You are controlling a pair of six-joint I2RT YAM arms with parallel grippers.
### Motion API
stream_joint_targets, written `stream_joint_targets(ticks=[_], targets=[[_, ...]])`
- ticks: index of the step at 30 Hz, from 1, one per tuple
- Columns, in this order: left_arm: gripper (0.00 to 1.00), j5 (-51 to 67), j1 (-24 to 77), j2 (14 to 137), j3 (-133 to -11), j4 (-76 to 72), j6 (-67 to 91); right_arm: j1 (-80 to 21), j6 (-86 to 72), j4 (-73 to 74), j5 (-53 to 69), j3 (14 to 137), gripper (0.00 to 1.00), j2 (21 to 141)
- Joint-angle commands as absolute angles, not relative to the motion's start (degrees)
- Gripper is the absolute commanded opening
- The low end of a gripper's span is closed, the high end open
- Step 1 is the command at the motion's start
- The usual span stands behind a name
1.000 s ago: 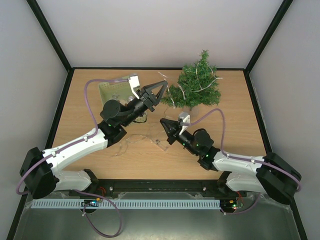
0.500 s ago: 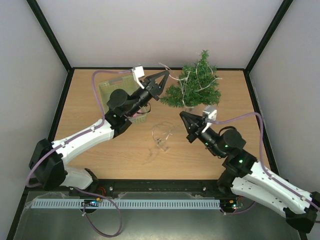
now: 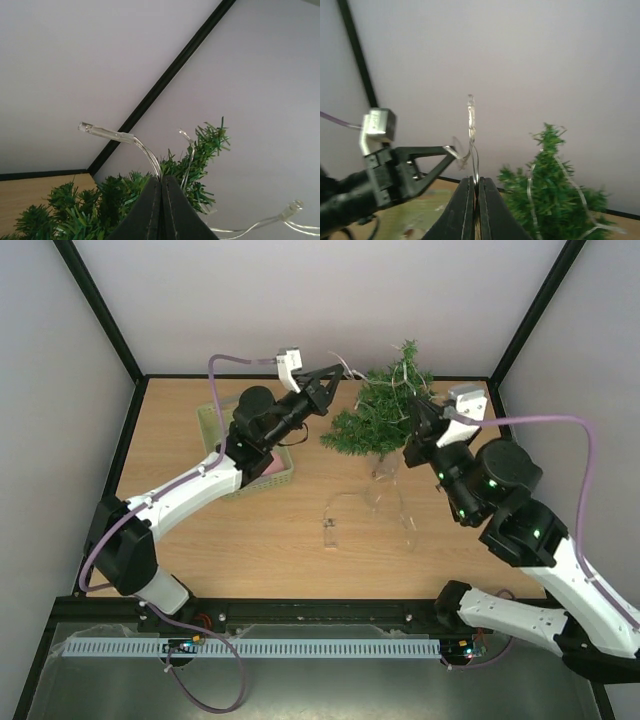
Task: Decorate the small christmas tree
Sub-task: Wrap the decoration item around the Christmas tree.
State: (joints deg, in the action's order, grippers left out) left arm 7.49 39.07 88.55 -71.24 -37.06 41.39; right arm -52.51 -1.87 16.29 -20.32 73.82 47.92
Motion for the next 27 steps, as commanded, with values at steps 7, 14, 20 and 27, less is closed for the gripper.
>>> stream_joint_targets(ticks=[7,14,20,27], targets=[[0.23,13.57,37.74,91.21,-76.69,-31.01,41.31,-49.53,10.96,21.45,-33.96,86.46,0.02,59.37],[0.50,14.34,37.11,88.12,-73.53,-27.34,36.70,-44.08,11.93,24.37,-29.74,94.64,0.02,65.94],[0.56,15.11,37.18,87.36,-73.46,-24.49,29.86,-41.44,12.74,27.22,-29.58,100.73,0.02,70.80],[0.60,22.79,37.18,86.83,-73.32,-25.47,20.44,-40.74,12.33,28.65,-29.20,102.31,0.02,73.30]])
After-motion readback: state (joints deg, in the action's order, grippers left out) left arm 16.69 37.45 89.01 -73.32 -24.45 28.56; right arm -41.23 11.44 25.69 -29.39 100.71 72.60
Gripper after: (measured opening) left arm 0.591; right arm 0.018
